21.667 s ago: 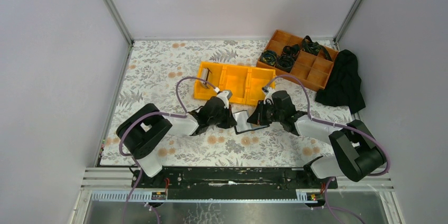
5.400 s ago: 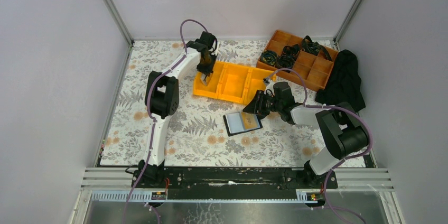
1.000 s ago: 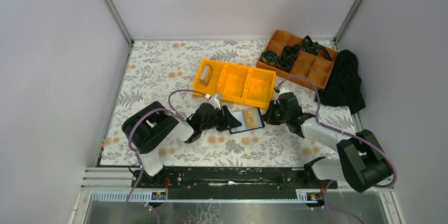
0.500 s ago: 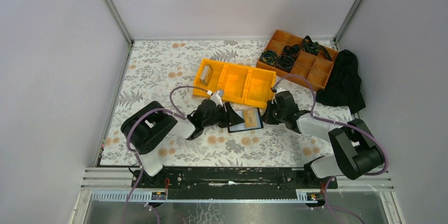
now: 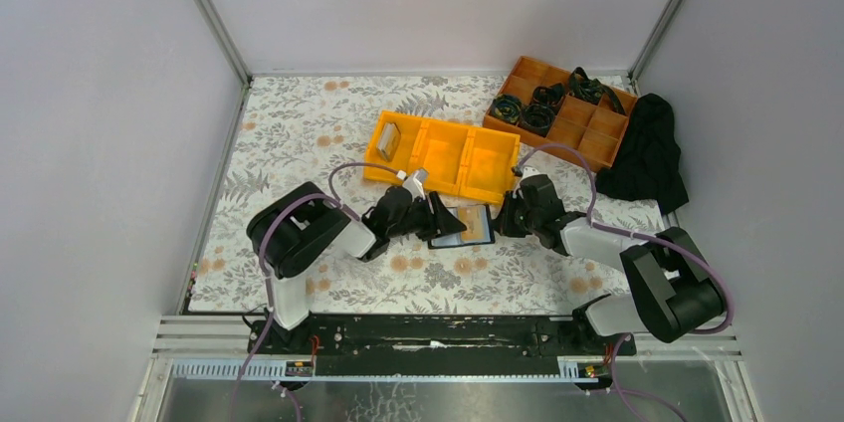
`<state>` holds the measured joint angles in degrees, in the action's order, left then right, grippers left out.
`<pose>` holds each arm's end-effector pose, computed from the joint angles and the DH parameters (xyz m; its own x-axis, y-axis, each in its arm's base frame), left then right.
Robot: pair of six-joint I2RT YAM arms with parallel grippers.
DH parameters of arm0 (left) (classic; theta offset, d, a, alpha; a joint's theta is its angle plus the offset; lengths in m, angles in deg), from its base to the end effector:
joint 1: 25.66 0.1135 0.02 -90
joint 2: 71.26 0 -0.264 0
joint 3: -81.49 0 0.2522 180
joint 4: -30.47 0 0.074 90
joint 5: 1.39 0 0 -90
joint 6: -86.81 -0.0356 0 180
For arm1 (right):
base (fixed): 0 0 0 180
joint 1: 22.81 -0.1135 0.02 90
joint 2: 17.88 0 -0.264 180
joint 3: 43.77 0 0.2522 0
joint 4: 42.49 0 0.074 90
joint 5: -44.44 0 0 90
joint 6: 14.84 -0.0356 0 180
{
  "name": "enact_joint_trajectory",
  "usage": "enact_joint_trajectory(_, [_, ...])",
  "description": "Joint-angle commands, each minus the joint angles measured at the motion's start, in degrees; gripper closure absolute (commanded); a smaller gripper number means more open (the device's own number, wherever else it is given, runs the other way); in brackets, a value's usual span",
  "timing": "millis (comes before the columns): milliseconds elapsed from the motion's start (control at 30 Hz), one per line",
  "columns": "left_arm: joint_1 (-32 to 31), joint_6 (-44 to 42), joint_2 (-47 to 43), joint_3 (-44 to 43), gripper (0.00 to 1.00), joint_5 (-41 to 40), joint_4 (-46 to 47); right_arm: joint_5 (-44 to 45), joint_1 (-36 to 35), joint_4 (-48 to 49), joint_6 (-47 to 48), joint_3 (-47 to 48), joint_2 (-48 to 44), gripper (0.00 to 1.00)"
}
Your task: Take the credit cards out of the card holder
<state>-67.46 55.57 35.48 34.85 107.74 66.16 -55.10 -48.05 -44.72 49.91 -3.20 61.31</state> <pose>0.2306 -0.2218 0.1032 -0.8884 -0.2893 -0.3565 0.1786 0.4976 -0.8488 0.2237 0.1120 0.1440 -0.7629 0.1054 -0.6379 -0.2305 0.8774 0.4207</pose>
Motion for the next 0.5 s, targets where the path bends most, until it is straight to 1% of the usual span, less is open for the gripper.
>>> enact_joint_trajectory(0, [-0.15,1.84,2.25,0.2,0.48,1.0,5.23,-2.34,-0.63,1.02,-0.62,-0.82,-0.71,1.0])
enact_joint_trajectory(267, [-0.3,2.1,2.67,-0.85,0.49,3.2,7.95,-2.9,-1.42,2.81,-1.62,-1.72,0.76,1.0])
enact_joint_trajectory(367, [-0.34,2.74,4.13,-1.24,0.5,3.59,9.22,-2.86,-1.65,2.86,-1.63,-1.61,0.96,1.0])
enact_joint_trajectory(467, [-0.3,4.32,6.07,-1.14,0.51,4.47,12.53,-2.77,-1.7,3.01,-1.64,-1.58,1.25,1.0])
